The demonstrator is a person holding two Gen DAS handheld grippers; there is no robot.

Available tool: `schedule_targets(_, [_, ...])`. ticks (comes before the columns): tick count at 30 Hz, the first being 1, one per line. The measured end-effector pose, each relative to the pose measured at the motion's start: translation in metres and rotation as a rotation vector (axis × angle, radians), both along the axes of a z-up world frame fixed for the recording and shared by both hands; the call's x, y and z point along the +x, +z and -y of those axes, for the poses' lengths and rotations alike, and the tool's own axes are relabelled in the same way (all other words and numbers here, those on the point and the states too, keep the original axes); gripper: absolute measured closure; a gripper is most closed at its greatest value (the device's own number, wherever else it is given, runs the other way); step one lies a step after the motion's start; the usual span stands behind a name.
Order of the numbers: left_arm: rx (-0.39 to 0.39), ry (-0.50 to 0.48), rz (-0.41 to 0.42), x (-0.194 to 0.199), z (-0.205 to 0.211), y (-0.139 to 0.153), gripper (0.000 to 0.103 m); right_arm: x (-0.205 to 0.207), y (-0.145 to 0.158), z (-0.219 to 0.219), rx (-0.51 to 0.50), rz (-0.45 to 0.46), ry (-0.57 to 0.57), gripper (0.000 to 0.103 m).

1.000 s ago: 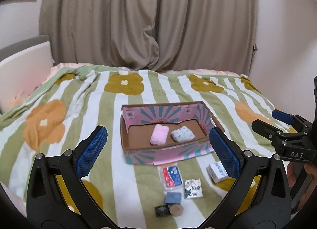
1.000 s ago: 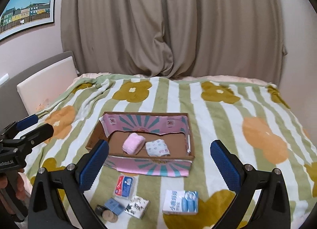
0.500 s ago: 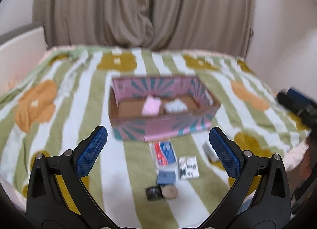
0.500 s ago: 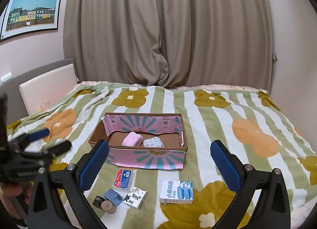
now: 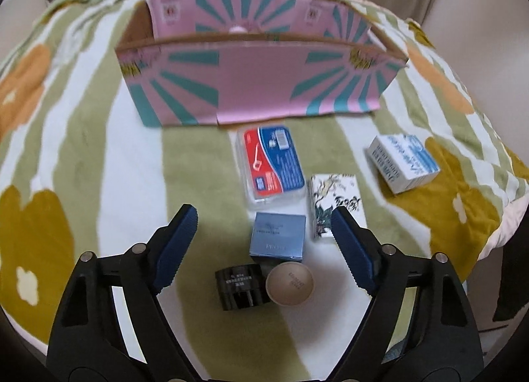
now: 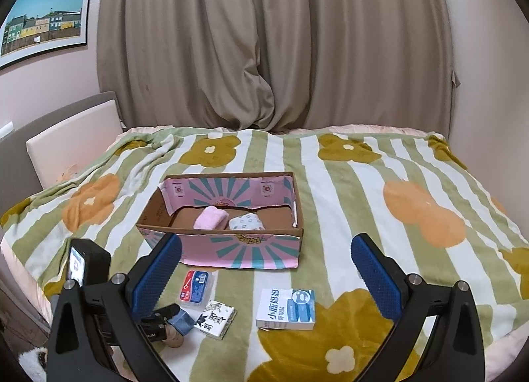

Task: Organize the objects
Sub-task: 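Lower the left tool onto the small blue box and grasp it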

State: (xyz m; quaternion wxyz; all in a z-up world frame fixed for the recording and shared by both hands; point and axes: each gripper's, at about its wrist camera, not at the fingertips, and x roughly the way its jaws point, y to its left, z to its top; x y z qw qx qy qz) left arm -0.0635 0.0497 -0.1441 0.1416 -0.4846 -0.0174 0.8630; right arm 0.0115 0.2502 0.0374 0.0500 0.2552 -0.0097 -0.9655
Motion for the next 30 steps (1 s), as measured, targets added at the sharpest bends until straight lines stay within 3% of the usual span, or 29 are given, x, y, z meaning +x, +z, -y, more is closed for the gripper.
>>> schedule_targets(5, [0.004, -0.009, 0.047, -0.005, -0.001, -0.014, 0.034, -0.005, -0.003, -0.005, -0.016, 0.013, -0.006, 0.001])
schedule_targets(10, [-0.002, -0.022, 0.066, -0.007, -0.006, -0.021, 0.036, -0.009, -0.003, -0.007, -0.026, 0.020, -0.002, 0.001])
schedule_targets(12, [-0.002, -0.029, 0.074, -0.008, -0.008, -0.023, 0.045, -0.009, -0.003, -0.006, -0.025, 0.020, -0.003, 0.001])
schedule_targets(21, [0.027, -0.060, 0.105, -0.012, -0.015, -0.034, 0.066, -0.009, -0.005, -0.006, -0.032, 0.025, 0.000, 0.001])
schedule_targets(30, [0.048, -0.049, 0.089, -0.010, -0.015, -0.032, 0.067, -0.008, -0.006, -0.007, -0.038, 0.026, 0.000, 0.001])
